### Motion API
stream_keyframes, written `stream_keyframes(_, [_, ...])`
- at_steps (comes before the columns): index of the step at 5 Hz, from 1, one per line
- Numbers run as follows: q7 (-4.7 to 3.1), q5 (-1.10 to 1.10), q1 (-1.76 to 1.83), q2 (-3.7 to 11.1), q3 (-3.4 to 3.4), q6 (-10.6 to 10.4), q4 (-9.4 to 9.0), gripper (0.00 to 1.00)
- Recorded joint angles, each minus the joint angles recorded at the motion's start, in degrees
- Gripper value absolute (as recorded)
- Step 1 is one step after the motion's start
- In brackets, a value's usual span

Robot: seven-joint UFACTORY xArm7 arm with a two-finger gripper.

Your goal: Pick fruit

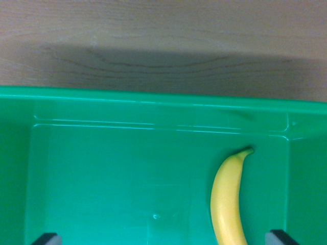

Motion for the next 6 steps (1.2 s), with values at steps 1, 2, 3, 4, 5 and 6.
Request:
stream_keyframes(1, [-0.53, -0.09, -0.11, 1.28, -0.46, -2.5, -1.79, 0.0])
stream_keyframes(2, [-0.53, -0.09, -0.11, 1.28, -0.46, -2.5, -1.79, 0.0])
stream_keyframes(3, [-1.09, -0.18, -0.24, 2.65, -0.95, -5.17, -3.7, 0.0])
stream_keyframes(4, [-1.09, -0.18, -0.24, 2.65, -0.95, -5.17, -3.7, 0.0])
stream_keyframes(5, [-1.63, -0.27, -0.35, 3.95, -1.42, -7.71, -5.51, 0.0])
stream_keyframes(6, [-1.63, -0.27, -0.35, 3.95, -1.42, -7.71, -5.51, 0.0])
